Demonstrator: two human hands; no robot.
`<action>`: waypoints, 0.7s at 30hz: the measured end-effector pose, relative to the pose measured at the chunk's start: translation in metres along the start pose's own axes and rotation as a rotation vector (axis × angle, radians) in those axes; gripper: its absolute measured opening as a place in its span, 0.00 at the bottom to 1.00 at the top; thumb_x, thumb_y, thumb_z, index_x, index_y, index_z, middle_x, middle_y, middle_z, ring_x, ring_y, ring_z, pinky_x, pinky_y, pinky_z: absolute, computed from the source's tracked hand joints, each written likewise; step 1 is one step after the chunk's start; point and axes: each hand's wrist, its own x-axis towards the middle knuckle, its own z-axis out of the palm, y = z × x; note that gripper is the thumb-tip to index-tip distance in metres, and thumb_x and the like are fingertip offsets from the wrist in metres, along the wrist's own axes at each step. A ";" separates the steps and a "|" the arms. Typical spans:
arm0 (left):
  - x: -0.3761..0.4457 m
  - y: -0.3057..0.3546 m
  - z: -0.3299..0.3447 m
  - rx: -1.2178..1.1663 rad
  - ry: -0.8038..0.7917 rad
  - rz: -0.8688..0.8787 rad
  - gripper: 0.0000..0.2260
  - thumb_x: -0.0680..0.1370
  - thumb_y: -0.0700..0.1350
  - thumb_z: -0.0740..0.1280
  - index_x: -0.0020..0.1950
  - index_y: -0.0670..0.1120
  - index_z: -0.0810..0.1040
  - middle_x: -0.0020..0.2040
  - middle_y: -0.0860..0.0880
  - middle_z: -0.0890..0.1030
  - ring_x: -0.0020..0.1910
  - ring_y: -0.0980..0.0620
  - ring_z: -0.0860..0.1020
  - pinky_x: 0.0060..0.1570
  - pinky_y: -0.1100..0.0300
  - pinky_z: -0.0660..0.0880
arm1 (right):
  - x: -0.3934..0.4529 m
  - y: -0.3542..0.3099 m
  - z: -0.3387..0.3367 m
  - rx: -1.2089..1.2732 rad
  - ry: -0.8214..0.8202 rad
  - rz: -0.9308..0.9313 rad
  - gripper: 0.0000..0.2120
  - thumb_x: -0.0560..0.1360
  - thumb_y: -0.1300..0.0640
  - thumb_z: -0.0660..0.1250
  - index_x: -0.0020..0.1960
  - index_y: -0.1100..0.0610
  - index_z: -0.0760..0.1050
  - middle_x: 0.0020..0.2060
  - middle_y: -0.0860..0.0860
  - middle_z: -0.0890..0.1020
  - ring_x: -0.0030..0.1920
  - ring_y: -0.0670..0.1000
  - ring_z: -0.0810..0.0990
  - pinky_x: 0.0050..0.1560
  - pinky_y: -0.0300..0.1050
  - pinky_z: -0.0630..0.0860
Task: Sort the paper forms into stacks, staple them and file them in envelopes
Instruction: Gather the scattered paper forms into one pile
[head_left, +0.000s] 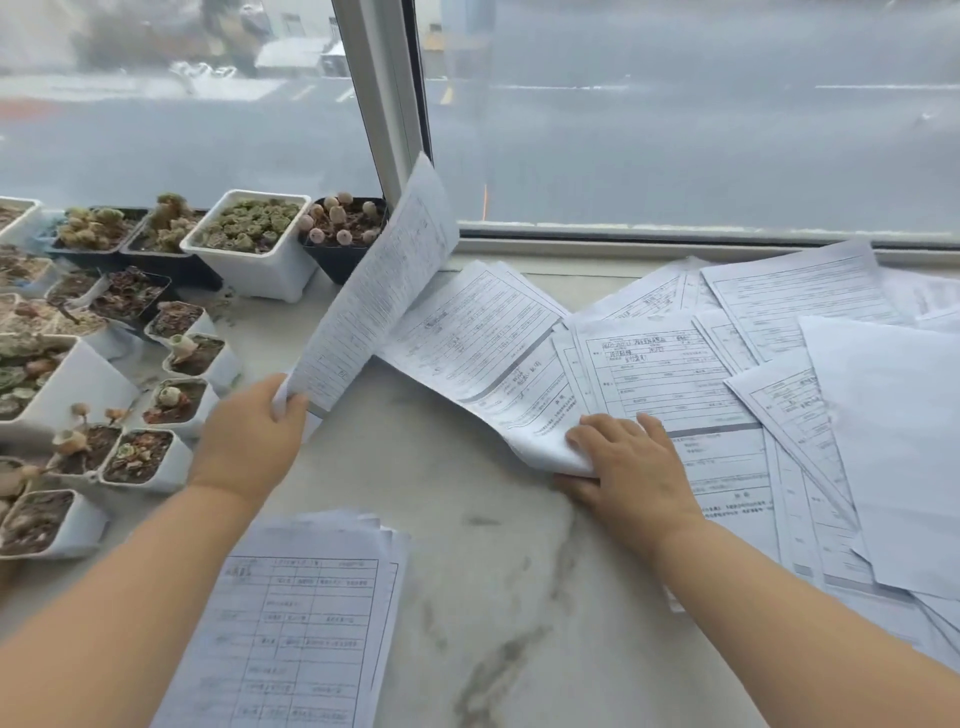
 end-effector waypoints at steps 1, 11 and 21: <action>-0.004 0.002 -0.005 -0.053 0.011 0.006 0.08 0.79 0.46 0.63 0.41 0.45 0.73 0.34 0.43 0.77 0.38 0.40 0.74 0.37 0.51 0.67 | 0.004 0.000 -0.002 -0.028 0.002 -0.009 0.13 0.77 0.53 0.63 0.61 0.48 0.73 0.61 0.45 0.74 0.62 0.51 0.72 0.68 0.44 0.48; -0.076 0.081 -0.066 -0.355 0.447 0.340 0.03 0.79 0.40 0.64 0.51 0.44 0.75 0.46 0.46 0.78 0.45 0.53 0.75 0.50 0.67 0.72 | -0.006 -0.011 -0.073 1.200 0.195 0.448 0.06 0.79 0.59 0.65 0.53 0.55 0.79 0.42 0.45 0.82 0.48 0.49 0.80 0.50 0.43 0.75; -0.245 0.139 0.033 0.083 -0.161 0.675 0.21 0.67 0.38 0.55 0.47 0.47 0.87 0.50 0.49 0.85 0.28 0.51 0.79 0.21 0.65 0.68 | -0.178 -0.033 -0.135 0.758 0.552 0.263 0.15 0.71 0.57 0.58 0.48 0.43 0.80 0.37 0.35 0.80 0.40 0.35 0.76 0.41 0.25 0.70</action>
